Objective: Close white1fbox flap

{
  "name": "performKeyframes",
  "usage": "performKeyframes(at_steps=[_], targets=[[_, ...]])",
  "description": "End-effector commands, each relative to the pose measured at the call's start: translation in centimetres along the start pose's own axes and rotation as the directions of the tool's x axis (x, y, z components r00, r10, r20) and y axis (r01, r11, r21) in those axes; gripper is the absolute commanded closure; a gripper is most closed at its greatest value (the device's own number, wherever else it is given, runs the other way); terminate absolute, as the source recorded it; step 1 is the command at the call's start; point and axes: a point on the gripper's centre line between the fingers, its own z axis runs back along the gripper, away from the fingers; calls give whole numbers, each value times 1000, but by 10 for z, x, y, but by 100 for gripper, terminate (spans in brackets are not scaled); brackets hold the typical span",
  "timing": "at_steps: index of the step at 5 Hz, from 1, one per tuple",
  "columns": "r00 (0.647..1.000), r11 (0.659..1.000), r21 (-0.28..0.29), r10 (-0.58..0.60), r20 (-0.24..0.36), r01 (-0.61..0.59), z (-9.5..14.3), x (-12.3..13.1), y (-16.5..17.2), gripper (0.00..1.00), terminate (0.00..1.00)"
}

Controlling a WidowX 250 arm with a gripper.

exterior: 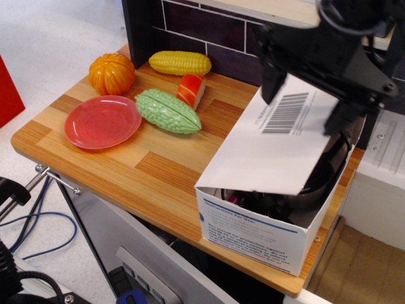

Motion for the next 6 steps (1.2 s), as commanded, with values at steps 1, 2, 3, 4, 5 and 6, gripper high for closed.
performKeyframes(at_steps=[1,2,3,4,5,6], targets=[[999,997,-71,27,16,-26,-14,-2,-16,0,0],[999,997,-75,37,22,-35,-22,-7,-18,0,0],[998,995,-83,59,17,-57,-27,-11,-23,0,0],[996,988,-121,93,15,-91,-35,-15,-31,0,0],[993,986,-131,110,32,-105,-38,-19,-32,0,0],[995,987,-131,97,17,-94,-37,-18,-28,0,100]])
